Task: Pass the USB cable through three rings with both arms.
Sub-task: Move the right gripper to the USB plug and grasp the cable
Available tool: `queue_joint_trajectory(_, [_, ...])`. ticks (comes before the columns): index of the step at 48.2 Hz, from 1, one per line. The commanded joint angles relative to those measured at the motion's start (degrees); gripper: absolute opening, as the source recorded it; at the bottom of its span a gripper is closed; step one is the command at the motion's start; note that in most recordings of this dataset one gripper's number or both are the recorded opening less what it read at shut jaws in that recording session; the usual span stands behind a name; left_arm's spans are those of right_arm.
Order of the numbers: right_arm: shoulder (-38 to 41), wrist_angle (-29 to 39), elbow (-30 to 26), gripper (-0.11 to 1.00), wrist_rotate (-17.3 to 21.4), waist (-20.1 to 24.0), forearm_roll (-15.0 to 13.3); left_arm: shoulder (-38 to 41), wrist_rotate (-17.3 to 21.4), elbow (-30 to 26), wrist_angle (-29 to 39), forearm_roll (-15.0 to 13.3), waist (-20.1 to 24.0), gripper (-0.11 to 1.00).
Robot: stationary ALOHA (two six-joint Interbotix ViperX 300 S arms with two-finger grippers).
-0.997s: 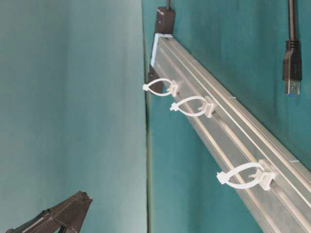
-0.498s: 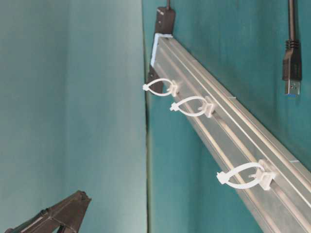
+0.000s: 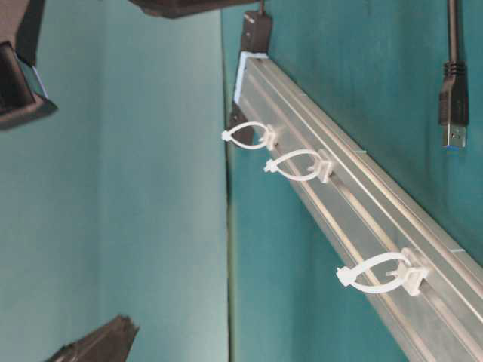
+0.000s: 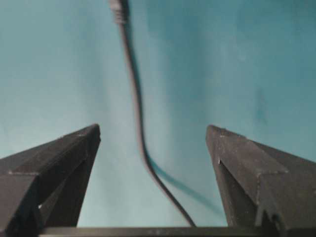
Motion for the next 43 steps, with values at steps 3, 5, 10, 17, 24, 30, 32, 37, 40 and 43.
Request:
queue_joint_trajectory(3, [2.3,-3.3,-1.8,0.85,0.8,2.4,-0.1,-2.9,-1.2,0.5,-1.2,0.2,0.1,-0.01])
queue_joint_trajectory(5, [3.1,-4.3,-2.1,0.85,0.9,2.9,0.0,-3.8,-1.5,1.2,-1.7,0.2,0.1,-0.01])
queue_joint_trajectory(10, [5.5,-5.5,-2.9,0.85,0.9,3.7,0.0,-5.4,-1.7,2.3,-1.9,0.2,0.1,-0.01])
queue_joint_trajectory(17, [8.4,-6.2,-3.0,0.85,0.8,4.0,-0.3,-7.1,-2.1,3.2,-2.0,0.2,0.1,-0.01])
queue_joint_trajectory(24, [9.8,-7.9,-3.0,0.84,0.7,4.0,-0.8,-8.0,-2.7,3.6,-2.2,0.2,0.2,-0.01])
queue_joint_trajectory(30, [10.7,-9.5,-3.0,0.84,0.7,4.0,-1.1,-8.0,-2.7,3.8,-2.2,0.2,0.2,-0.01])
queue_joint_trajectory(32, [11.2,-9.8,-3.1,0.84,0.8,4.0,-1.1,-8.0,-2.7,3.8,-2.2,0.2,0.2,-0.01])
queue_joint_trajectory(37, [12.0,-9.8,-3.1,0.84,0.8,4.0,-1.1,-7.9,-2.8,4.0,-2.2,0.2,0.2,-0.01])
queue_joint_trajectory(40, [12.3,-9.8,-2.9,0.84,0.8,3.9,-1.1,-7.9,-2.9,4.0,-2.2,0.2,0.2,-0.01])
queue_joint_trajectory(43, [12.6,-9.8,-2.9,0.84,0.8,3.7,-1.1,-7.9,-2.9,4.0,-2.2,0.2,0.2,-0.01])
